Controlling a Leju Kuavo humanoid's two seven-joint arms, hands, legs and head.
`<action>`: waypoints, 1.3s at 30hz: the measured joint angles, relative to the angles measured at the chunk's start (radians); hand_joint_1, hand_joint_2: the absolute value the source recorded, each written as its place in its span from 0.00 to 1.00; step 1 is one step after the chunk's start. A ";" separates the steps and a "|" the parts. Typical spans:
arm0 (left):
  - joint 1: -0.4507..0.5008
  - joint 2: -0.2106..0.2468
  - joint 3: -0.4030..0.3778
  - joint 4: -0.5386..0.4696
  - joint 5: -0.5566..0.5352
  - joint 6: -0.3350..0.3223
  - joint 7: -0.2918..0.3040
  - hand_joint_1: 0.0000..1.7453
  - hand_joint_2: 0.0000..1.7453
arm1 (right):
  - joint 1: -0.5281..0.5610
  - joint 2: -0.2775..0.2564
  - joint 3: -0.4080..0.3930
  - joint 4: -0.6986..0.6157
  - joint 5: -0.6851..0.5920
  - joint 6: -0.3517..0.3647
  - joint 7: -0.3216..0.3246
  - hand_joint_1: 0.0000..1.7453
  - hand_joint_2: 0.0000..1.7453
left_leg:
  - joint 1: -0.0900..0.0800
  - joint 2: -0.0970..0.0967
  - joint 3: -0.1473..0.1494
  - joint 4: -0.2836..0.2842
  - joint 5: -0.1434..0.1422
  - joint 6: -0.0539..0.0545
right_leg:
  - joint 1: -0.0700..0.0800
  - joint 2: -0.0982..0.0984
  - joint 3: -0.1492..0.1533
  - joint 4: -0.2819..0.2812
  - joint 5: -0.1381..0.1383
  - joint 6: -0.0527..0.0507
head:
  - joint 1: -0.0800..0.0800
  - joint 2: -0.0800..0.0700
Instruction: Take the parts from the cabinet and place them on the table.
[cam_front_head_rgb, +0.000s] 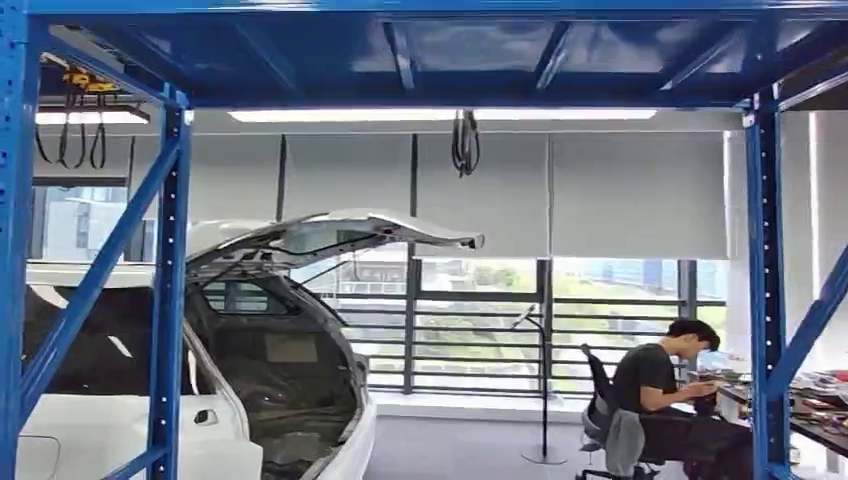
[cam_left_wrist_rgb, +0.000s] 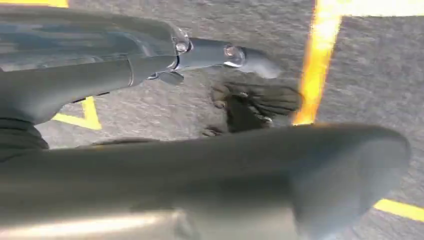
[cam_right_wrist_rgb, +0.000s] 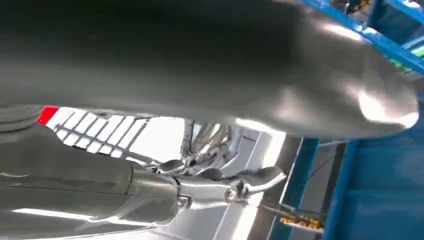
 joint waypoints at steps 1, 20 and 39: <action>0.001 0.000 0.000 0.000 -0.002 0.000 -0.001 0.00 0.00 | 0.000 0.000 0.000 0.000 0.000 0.000 0.000 0.00 0.00 | 0.001 -0.001 0.000 0.000 -0.002 0.004 | 0.000 -0.002 0.003 -0.005 -0.001 0.004 | 0.001 0.001; -0.013 0.004 0.008 0.001 -0.045 0.001 -0.012 0.00 0.00 | -0.002 0.000 0.001 -0.026 -0.043 -0.032 -0.001 0.00 0.00 | -0.013 -0.002 0.054 0.058 -0.113 -0.004 | 0.016 -0.007 -0.048 -0.034 0.082 -0.056 | 0.002 0.000; -0.012 0.022 0.028 0.003 -0.123 -0.001 -0.019 0.00 0.00 | 0.002 0.000 -0.002 -0.072 -0.132 -0.022 -0.001 0.00 0.00 | 0.003 0.003 0.037 -0.003 -0.028 0.026 | -0.004 -0.005 -0.197 0.327 -0.084 0.001 | 0.000 0.000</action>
